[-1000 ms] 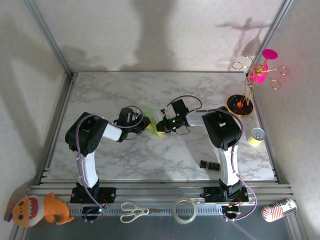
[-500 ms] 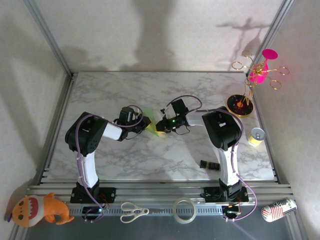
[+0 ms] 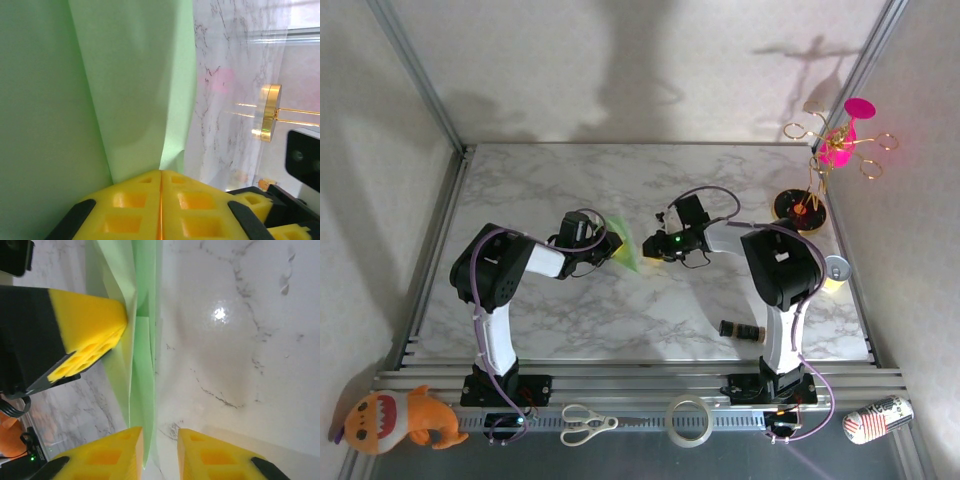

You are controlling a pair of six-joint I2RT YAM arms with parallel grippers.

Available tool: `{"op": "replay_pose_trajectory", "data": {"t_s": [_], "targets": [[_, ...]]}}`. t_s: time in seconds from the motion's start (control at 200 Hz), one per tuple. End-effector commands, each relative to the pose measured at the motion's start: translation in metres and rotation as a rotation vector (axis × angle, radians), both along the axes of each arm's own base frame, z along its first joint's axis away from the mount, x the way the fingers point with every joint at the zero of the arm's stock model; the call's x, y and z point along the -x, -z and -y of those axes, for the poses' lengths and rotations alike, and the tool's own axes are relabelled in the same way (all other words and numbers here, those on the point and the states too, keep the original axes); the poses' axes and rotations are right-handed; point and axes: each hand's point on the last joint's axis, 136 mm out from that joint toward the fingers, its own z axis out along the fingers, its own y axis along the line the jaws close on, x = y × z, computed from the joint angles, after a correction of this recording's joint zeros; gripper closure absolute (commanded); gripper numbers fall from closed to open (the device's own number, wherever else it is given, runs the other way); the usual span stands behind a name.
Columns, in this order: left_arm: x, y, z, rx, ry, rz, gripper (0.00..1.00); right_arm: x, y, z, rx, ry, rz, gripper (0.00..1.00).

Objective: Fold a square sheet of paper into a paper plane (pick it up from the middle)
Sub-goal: Fourth fold the wing at the center of the table.

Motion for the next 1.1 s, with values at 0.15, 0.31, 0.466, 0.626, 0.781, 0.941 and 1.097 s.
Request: {"op": "replay_pose_trajectory", "data": {"t_s": [0.15,0.31,0.466,0.626,0.781,0.941,1.097], "targets": [[0.018,0.049,-0.024,-0.129,-0.046,-0.148,0.91,0.007,-0.017,-0.033,0.011,-0.108,0.099,0.85],[0.020,0.054,-0.027,-0.147,-0.052,-0.177,0.90,0.008,-0.005,-0.046,0.041,-0.132,0.095,0.92],[0.023,0.057,-0.029,-0.168,-0.061,-0.209,0.90,0.008,0.005,-0.047,0.065,-0.137,0.088,0.94],[0.027,0.062,-0.030,-0.203,-0.059,-0.243,0.89,0.008,0.010,-0.047,0.078,-0.140,0.079,0.95],[0.028,0.064,-0.029,-0.218,-0.055,-0.251,0.89,0.009,0.015,-0.044,0.095,-0.136,0.072,0.96],[0.029,0.067,-0.031,-0.233,-0.058,-0.262,0.89,0.010,0.020,-0.042,0.109,-0.133,0.061,0.96],[0.031,0.070,-0.033,-0.250,-0.061,-0.277,0.89,0.011,0.024,-0.040,0.124,-0.128,0.054,0.96]]}}
